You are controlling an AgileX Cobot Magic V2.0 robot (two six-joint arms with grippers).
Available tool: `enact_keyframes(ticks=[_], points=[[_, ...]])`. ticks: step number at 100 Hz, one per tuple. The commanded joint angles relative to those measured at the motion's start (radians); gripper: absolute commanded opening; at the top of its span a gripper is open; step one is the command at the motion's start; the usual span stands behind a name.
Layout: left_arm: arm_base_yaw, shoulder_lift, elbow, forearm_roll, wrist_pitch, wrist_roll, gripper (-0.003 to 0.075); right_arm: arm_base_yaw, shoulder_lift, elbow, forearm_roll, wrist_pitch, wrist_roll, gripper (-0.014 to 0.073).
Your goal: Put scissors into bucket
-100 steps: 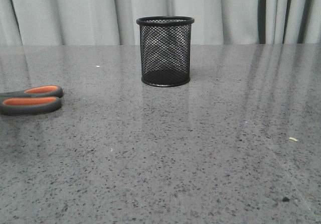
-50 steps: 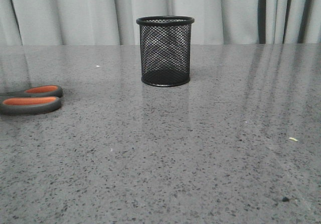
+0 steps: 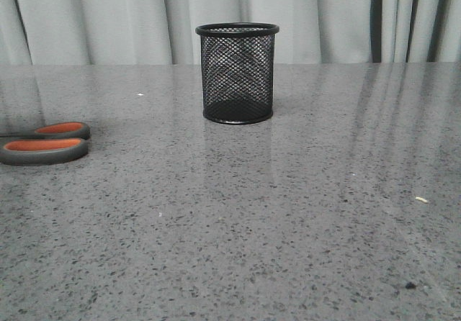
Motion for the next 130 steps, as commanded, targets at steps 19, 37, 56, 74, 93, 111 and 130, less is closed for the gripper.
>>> enact_keyframes(ticks=[19,37,56,74,93,111,130], points=[[-0.038,0.059,-0.082,0.030,-0.017,0.035,0.0408,0.002,-0.002,-0.036,0.014,-0.052,-0.016,0.0384],[-0.038,0.107,-0.098,0.037,-0.012,0.035,0.0408,0.002,-0.002,-0.036,0.014,-0.052,-0.016,0.0384],[-0.038,0.149,-0.098,0.009,0.046,0.035,0.0408,0.002,-0.002,-0.036,0.014,-0.052,-0.016,0.0384],[-0.038,0.176,-0.098,-0.050,0.042,0.041,0.0408,0.002,-0.002,-0.036,0.014,-0.057,-0.016,0.0384],[-0.038,0.187,-0.098,-0.050,0.038,0.041,0.0408,0.002,-0.002,-0.036,0.014,-0.060,-0.016,0.0384],[-0.038,0.187,-0.098,-0.050,0.046,0.041,0.0395,0.002,-0.002,-0.036,0.014,-0.062,-0.016,0.0384],[-0.038,0.187,-0.098,-0.050,0.046,0.041,0.0188,0.002,-0.002,-0.036,0.014,-0.062,-0.016,0.0384]])
